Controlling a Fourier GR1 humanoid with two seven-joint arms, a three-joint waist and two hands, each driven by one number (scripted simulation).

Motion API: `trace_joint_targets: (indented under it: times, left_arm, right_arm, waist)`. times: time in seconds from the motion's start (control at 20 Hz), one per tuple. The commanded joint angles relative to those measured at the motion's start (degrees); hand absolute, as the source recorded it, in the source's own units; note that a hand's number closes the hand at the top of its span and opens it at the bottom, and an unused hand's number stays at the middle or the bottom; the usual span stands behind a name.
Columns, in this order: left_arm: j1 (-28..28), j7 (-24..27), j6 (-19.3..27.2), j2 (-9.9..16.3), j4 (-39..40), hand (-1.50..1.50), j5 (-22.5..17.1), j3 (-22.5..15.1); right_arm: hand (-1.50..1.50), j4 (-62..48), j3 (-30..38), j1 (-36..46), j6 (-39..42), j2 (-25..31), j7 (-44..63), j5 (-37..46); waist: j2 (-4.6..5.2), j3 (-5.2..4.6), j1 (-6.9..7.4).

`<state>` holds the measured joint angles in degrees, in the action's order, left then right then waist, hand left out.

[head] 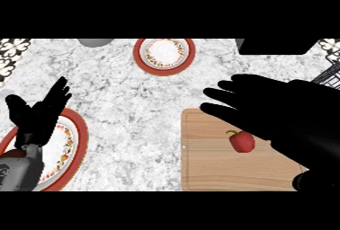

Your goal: Pick the bell pepper from the cutting board and place it in the basket

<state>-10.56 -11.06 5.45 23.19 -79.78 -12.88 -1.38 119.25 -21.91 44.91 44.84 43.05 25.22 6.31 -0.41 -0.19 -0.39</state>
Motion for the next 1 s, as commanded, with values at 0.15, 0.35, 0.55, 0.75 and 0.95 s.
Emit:
trace_joint_targets:
  times: [0.15, 0.35, 0.55, 0.75, 0.95]
  left_arm:
    - [1.32, 0.88, -2.27, 0.89, -0.55, 0.00, -0.64, 2.12]
    - [2.02, 1.60, -1.38, -0.88, 0.10, 0.00, 0.77, 1.91]
    - [1.02, 1.26, -0.42, -3.18, -0.14, 0.00, 2.42, 0.70]
    - [-2.55, -2.71, -2.60, -0.40, -0.43, 0.00, 0.85, 3.20]
    - [3.53, -1.02, -2.31, -2.61, -4.30, 0.00, 1.86, 2.04]
  right_arm:
    - [-1.50, -4.32, 10.78, 0.75, 11.98, 5.32, 1.00, -16.34]
    - [-1.50, -1.77, 18.34, -6.19, 13.59, 8.77, -2.97, -21.38]
    - [-1.50, -3.24, 22.52, -11.67, 12.29, 3.24, -11.65, -12.60]
    - [-1.50, -4.19, 22.33, -18.46, 12.19, -1.63, -22.36, 0.61]
    - [-1.50, -0.76, 23.45, -27.82, 9.07, -2.09, -32.55, 8.73]
  waist:
    - [0.17, 0.15, 0.21]
    - [0.20, 0.19, -0.08]
    - [0.44, 0.23, 0.42]
    - [0.64, 0.32, 0.85]
    - [0.43, 0.31, 0.53]
